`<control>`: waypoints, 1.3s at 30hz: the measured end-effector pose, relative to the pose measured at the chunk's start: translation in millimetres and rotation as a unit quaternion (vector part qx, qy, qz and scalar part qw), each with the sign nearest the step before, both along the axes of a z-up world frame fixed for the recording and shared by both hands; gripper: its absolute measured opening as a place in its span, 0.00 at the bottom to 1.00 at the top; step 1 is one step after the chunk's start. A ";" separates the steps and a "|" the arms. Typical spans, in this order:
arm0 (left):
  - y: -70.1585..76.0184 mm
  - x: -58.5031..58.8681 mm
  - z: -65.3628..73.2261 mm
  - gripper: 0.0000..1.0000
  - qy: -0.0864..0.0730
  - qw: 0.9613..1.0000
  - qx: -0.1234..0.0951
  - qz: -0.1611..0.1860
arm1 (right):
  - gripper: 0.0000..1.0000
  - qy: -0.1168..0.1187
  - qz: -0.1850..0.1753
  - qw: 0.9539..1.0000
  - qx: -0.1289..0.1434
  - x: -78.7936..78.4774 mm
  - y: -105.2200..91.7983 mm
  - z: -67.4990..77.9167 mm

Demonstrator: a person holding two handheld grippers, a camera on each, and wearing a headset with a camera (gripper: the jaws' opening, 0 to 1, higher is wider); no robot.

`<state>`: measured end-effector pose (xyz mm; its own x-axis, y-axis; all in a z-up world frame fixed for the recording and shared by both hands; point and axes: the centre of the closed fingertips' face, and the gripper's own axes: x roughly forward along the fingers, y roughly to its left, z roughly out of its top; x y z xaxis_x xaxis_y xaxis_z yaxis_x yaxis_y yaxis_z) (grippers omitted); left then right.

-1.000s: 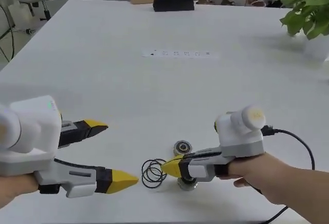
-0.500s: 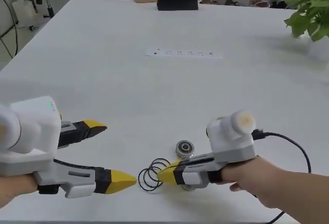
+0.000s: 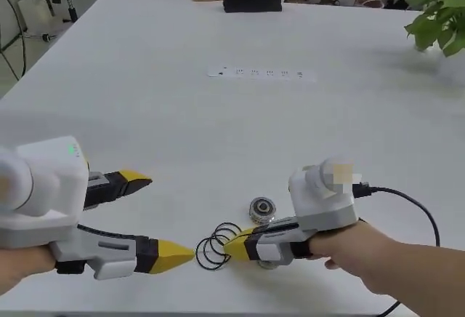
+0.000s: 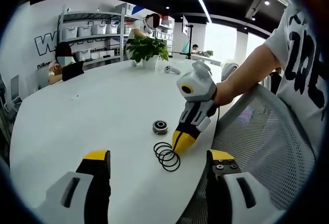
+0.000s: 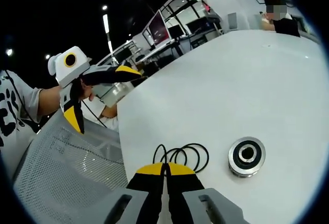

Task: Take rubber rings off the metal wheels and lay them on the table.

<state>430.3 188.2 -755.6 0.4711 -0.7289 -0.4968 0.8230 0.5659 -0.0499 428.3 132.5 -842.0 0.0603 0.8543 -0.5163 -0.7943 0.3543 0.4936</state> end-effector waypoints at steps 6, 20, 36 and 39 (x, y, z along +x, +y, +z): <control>-0.7 -0.6 -0.9 0.74 0.002 1.000 0.002 -0.002 | 0.01 -0.009 0.007 1.000 -0.006 -1.6 0.8 -0.9; -3.8 -1.2 -2.0 0.73 0.005 1.000 0.009 -0.007 | 0.09 -0.029 0.016 0.999 -0.022 -2.2 -1.3 0.3; -7.6 -3.4 1.6 0.73 0.002 1.000 0.013 -0.013 | 0.18 -0.046 0.001 0.999 -0.012 5.5 -9.4 16.4; -8.2 -3.6 3.7 0.73 0.000 1.000 0.013 -0.014 | 0.19 -0.051 -0.004 0.999 -0.005 8.0 -10.0 23.9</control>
<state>426.7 179.9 -752.0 0.4509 -0.7283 -0.5160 0.8382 0.5442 -0.0358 436.3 122.5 -818.2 0.1198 0.8489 -0.5148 -0.8368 0.3654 0.4078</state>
